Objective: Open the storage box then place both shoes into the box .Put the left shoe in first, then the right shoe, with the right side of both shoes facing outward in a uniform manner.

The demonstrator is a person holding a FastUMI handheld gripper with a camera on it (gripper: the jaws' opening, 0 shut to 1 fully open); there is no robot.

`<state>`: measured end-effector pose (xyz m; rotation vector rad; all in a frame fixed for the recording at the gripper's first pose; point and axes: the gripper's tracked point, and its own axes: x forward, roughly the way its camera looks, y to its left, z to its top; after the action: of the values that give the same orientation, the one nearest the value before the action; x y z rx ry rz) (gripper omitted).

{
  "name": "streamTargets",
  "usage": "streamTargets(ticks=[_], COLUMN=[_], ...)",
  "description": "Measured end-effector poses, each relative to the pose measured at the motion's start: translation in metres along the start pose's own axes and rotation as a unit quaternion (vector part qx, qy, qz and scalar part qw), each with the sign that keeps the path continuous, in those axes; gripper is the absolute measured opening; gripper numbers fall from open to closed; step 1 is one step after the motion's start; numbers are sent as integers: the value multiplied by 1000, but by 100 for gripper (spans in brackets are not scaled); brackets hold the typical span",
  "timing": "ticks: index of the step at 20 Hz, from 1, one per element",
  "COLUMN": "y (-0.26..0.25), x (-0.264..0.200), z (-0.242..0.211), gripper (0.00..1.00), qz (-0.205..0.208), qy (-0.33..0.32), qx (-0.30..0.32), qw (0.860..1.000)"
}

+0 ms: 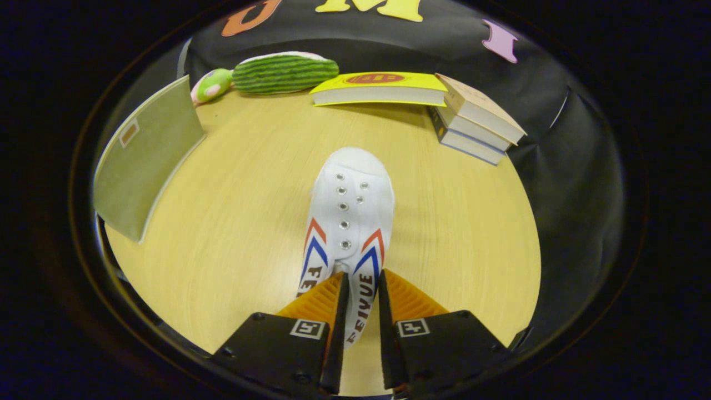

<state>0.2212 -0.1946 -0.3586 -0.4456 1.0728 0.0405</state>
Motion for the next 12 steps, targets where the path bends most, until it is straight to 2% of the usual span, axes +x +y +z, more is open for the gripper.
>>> streamTargets(ticks=[1, 3, 6, 9, 12], y=[1, -2, -5, -2, 5], x=[-1, 2, -1, -7, -13], z=[0, -1, 2, 7, 6], gripper=[30, 24, 6, 6, 6], qz=[-2, 0, 14, 31, 67], qy=[-2, -3, -10, -32, -34], qx=[-1, 15, 97, 116, 156], qw=[1000, 1000, 995, 992, 985])
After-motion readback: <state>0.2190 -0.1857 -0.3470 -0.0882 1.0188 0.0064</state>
